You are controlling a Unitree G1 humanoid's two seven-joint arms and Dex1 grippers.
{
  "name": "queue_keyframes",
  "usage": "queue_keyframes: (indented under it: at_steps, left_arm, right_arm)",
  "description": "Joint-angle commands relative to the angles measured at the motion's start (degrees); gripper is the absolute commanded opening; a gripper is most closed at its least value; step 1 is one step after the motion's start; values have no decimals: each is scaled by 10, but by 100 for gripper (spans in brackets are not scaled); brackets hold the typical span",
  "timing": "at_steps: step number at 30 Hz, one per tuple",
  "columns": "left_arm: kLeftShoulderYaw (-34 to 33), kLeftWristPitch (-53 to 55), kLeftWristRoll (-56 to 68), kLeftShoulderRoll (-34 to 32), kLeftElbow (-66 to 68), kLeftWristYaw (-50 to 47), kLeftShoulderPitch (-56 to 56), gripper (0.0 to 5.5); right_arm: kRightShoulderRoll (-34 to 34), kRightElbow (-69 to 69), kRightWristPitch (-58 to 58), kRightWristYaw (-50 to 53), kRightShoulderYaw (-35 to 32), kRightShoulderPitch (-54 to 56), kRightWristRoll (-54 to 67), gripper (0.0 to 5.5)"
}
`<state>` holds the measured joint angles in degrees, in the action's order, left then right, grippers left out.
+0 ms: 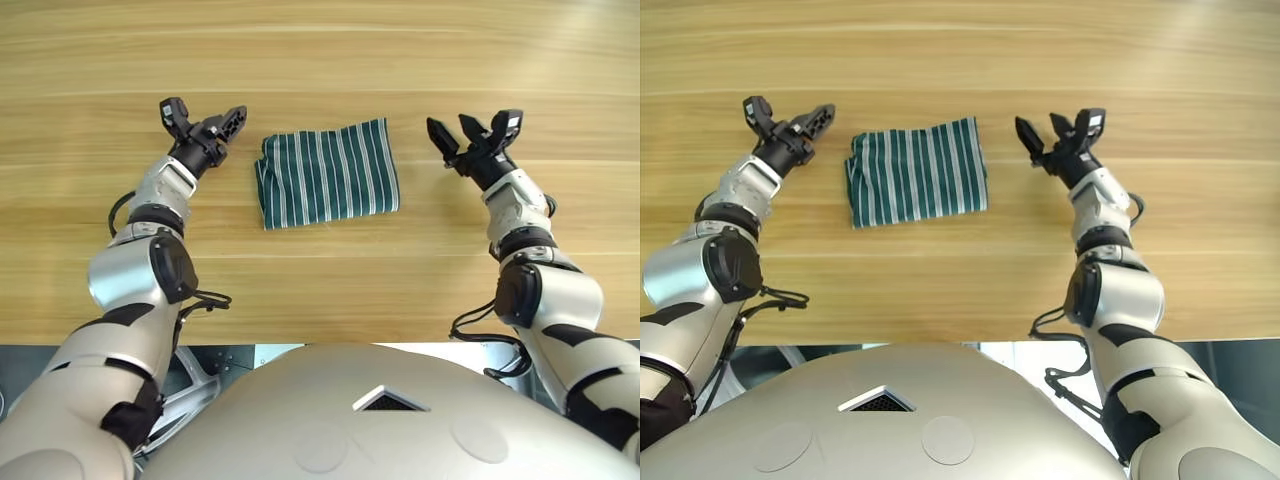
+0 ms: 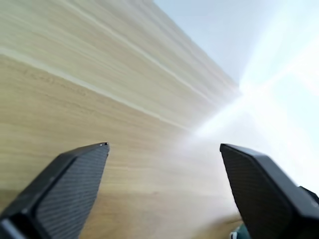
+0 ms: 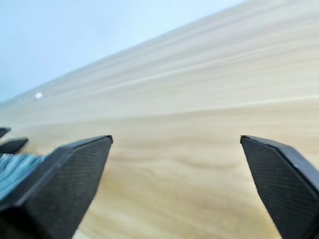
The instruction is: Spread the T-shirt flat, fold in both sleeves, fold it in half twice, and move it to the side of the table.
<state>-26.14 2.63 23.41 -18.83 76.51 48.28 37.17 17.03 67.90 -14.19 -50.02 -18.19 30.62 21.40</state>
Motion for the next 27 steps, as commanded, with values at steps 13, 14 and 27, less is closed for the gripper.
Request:
queue_keyframes:
  at_steps: [13, 14, 27]
  left_arm:
    - [-83, -105, 91, 32, -55, 352, -93, 159]
    - [-64, -131, 71, 40, -58, 353, -100, 143]
    - [72, -308, -1, 82, -203, 405, -139, 0]
  right_arm:
    - [-94, -381, -140, -35, 213, -83, -146, 311]
    - [-98, -373, -148, -25, 229, -78, -164, 294]
    - [-139, -205, -219, 146, 359, -28, -344, 25]
